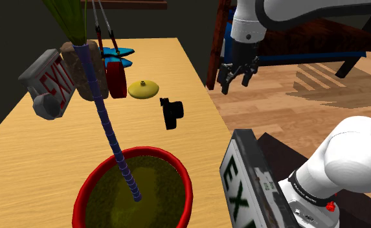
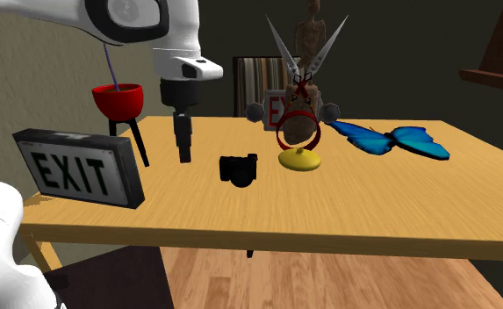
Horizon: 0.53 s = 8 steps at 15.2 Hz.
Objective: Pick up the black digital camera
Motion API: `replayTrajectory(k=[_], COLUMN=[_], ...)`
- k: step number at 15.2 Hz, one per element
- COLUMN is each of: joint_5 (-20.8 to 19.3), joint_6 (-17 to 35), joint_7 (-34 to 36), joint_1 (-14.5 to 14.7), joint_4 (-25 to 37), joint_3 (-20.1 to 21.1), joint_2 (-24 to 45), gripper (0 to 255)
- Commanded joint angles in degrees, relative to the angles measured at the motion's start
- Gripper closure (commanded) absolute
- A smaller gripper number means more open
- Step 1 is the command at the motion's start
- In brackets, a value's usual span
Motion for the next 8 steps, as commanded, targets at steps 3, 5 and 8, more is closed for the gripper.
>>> replayTrajectory(k=[3,5,8], joint_5=[1.0,1.1,0.6], joint_6=[6.3,9.2,13.1], joint_7=[4.6,7.0,10.7], joint_1=[0.7,1.0,1.3], joint_4=[1.2,2.3,4.6], joint_3=[3.6,5.4,7.9], joint_2=[6.1,9.5,14.9], gripper=[0,0,0])
